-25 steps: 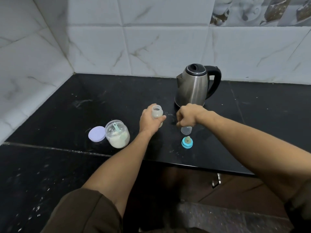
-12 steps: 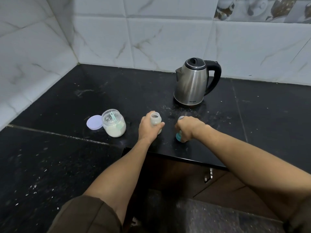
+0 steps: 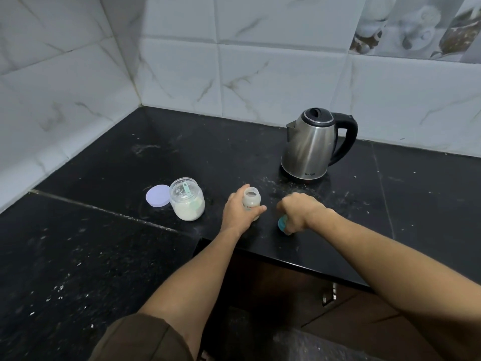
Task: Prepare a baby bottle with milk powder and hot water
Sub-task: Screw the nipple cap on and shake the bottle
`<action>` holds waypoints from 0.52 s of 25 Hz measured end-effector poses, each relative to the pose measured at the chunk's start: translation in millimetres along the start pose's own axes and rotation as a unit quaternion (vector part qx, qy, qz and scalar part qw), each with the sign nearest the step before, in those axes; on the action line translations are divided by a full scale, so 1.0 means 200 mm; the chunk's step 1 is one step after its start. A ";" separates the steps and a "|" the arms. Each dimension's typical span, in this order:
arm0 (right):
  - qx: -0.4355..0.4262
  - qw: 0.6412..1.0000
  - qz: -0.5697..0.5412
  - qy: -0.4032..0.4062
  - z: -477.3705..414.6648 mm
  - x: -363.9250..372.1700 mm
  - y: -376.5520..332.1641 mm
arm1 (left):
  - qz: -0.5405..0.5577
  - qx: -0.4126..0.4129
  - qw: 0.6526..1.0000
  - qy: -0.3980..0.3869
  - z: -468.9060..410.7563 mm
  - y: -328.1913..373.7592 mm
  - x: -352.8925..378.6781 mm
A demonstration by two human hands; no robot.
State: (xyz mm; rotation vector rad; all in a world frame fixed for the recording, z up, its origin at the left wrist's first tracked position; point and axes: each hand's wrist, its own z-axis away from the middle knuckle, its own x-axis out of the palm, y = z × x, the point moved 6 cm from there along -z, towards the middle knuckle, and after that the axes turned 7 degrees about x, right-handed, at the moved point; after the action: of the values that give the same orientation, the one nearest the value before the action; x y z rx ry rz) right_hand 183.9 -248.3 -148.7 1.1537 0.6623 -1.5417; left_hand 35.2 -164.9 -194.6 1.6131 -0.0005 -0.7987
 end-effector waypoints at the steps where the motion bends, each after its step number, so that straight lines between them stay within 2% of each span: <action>1: 0.005 0.999 -0.028 0.025 0.00 -0.06 0.00 | -0.005 -0.003 1.000 -0.007 0.00 -0.01 0.00; 4: 0.021 0.981 -0.154 0.119 -0.01 -0.32 -0.01 | 0.001 -0.017 1.000 -0.018 0.01 -0.06 -0.02; 7: 0.000 0.953 -0.263 0.150 -0.02 -0.50 -0.07 | 0.016 -0.011 1.000 -0.013 0.02 -0.07 -0.05; 13: -0.061 0.978 -0.167 0.108 -0.06 -0.50 -0.26 | -0.016 0.035 0.999 -0.016 0.03 0.03 -0.08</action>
State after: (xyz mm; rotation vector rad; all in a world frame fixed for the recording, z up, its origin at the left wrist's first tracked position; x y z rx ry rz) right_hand 137.8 -181.6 -69.2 1.1687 1.1297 -1.6366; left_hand 21.8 -164.2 -181.6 1.6695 -0.0265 -0.8579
